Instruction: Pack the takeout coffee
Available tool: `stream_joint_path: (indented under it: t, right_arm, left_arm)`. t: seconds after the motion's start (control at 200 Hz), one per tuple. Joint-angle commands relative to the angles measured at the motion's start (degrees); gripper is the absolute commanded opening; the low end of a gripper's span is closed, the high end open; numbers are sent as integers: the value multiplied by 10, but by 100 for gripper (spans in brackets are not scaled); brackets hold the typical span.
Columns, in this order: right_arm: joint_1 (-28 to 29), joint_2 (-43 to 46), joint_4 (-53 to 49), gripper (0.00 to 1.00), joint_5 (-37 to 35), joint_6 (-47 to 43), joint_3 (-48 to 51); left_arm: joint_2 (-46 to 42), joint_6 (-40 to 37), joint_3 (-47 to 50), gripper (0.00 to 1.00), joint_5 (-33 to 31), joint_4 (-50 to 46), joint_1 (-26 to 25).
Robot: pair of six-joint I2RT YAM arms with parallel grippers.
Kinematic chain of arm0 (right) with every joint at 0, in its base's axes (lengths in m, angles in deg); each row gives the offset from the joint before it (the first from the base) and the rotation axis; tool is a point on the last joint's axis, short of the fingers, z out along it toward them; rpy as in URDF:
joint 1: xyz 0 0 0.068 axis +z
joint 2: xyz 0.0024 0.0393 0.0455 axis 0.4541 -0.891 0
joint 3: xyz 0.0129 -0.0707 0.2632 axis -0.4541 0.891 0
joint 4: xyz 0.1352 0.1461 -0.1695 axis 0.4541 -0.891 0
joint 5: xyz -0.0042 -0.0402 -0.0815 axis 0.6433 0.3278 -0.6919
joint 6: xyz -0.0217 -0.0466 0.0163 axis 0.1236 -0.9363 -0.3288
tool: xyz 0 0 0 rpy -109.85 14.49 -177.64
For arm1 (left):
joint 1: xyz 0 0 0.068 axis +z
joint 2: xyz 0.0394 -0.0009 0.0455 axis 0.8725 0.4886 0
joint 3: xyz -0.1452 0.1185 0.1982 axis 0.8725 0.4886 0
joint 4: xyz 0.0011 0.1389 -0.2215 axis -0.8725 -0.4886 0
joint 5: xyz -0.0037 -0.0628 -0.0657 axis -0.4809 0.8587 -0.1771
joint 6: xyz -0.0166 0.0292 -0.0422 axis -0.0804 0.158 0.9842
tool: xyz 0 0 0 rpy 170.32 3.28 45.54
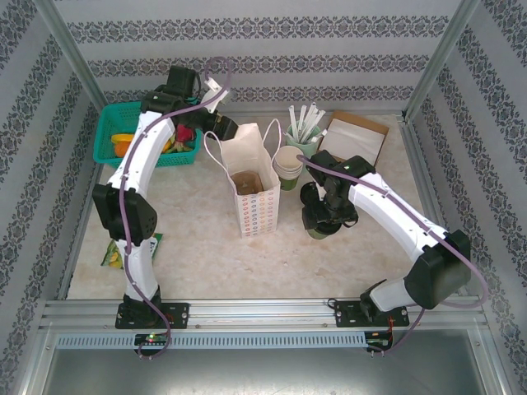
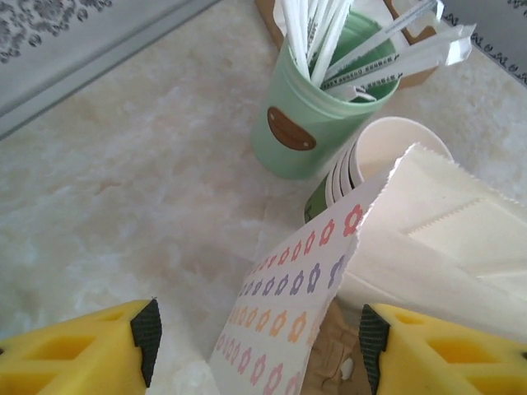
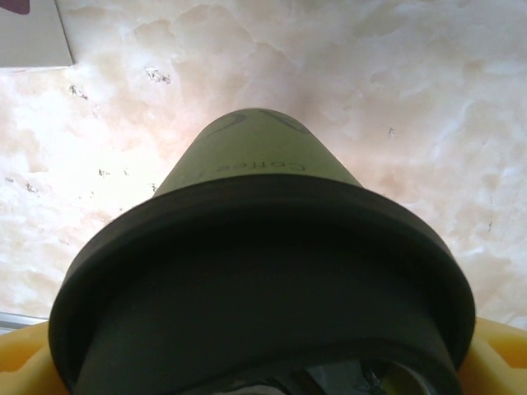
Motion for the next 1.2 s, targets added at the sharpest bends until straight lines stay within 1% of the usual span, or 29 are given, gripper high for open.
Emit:
stream_joint_path:
  t: [0.0, 0.085, 0.21, 0.27, 0.35, 0.435, 0.505, 0.59, 0.669, 0.824, 0.879, 0.964, 1.074, 1.199]
  right_arm:
    - [8, 16, -35, 78, -11, 4, -20]
    - [13, 27, -54, 78, -10, 9, -22]
    - [17, 45, -85, 78, -13, 18, -25]
    - [18, 52, -100, 78, -15, 22, -28]
    - [19, 61, -121, 78, -15, 27, -40]
    - [22, 68, -143, 77, -12, 31, -58]
    - [26, 72, -165, 77, -11, 33, -82]
    - [34, 70, -190, 77, -9, 38, -112]
    - [43, 70, -211, 77, 7, 44, -138]
    - [63, 66, -257, 77, 2, 54, -216]
    - [70, 67, -258, 77, 5, 53, -242]
    - [76, 66, -247, 77, 26, 53, -277]
    - [95, 44, -257, 76, 20, 54, -350]
    - [120, 11, -255, 76, 17, 48, -435]
  left_arm:
    - [5, -40, -22, 56, 25, -34, -5]
    - [4, -35, -22, 40, 27, -30, -8]
    - [-8, -11, -14, 26, 53, -23, -8]
    - [-19, 4, -2, 18, 54, -22, -11]
    - [-39, 29, 25, 13, 35, -13, -16]
    - [-63, 69, 59, 0, 4, -2, -21]
    - [-86, 111, 88, 0, -18, 11, -25]
    - [-118, 149, 121, 0, -23, 21, -28]
    - [-151, 206, 166, 0, -32, 53, -32]
    - [-187, 288, 218, 0, -82, 71, -47]
    - [-195, 313, 226, 0, -103, 70, -53]
    - [-208, 354, 241, 0, -110, 84, -62]
    - [-224, 405, 263, 0, -117, 108, -74]
    - [-239, 441, 290, 0, -133, 131, -81]
